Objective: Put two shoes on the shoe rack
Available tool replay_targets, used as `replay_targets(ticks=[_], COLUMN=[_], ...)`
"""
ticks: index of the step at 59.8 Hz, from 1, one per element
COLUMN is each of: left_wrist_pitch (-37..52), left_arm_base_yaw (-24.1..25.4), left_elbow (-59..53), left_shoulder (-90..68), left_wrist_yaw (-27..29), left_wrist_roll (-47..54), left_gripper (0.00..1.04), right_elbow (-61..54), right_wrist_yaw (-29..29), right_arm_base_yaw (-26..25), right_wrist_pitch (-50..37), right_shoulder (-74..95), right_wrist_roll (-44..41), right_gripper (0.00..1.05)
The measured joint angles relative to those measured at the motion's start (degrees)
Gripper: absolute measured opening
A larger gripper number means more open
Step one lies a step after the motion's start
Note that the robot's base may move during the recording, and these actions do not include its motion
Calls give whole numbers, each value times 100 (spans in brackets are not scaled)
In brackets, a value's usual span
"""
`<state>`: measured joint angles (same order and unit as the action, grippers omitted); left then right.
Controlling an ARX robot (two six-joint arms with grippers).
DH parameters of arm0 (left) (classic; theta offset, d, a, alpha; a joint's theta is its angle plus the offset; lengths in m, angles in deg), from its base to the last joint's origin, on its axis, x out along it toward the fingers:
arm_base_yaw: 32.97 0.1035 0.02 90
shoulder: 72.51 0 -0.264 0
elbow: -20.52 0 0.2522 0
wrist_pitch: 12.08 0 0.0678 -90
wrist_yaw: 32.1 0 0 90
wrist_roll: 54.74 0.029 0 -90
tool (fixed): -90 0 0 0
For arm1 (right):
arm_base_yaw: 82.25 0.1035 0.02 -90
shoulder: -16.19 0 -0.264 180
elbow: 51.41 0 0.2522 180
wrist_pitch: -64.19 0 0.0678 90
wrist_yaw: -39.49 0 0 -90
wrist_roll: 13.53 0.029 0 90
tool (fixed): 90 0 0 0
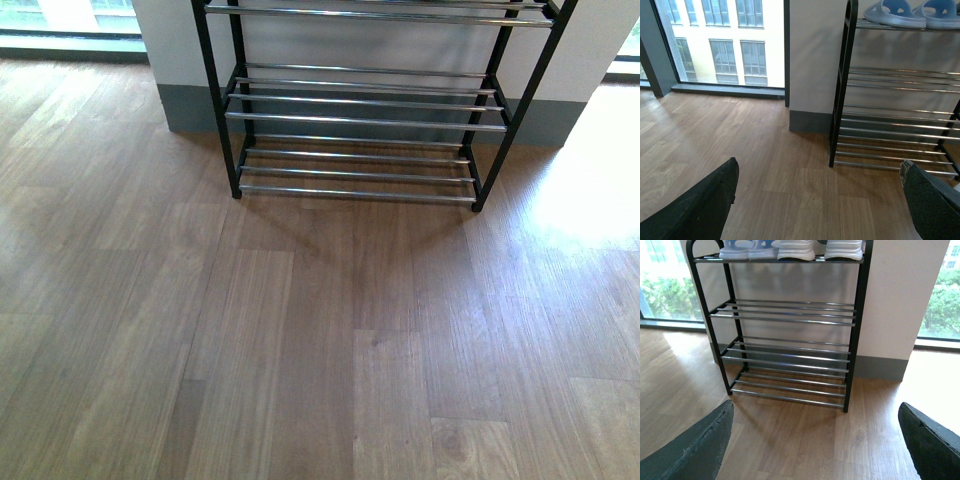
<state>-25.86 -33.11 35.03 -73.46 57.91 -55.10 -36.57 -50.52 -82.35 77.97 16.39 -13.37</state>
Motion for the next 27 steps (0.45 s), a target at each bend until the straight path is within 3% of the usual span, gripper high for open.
replay_targets(ticks=[27], left_wrist_pitch=[0], left_arm_base_yaw=[0], left_elbow=[0], left_shoulder=[0], left_wrist_yaw=[0], left_wrist_roll=[0], left_gripper=[95], right_elbow=[0], right_wrist_yaw=[0], right_arm_base_yaw=[0], right_wrist_pitch=[0], right_shoulder=[0], right_wrist_roll=[0], right_gripper=[95])
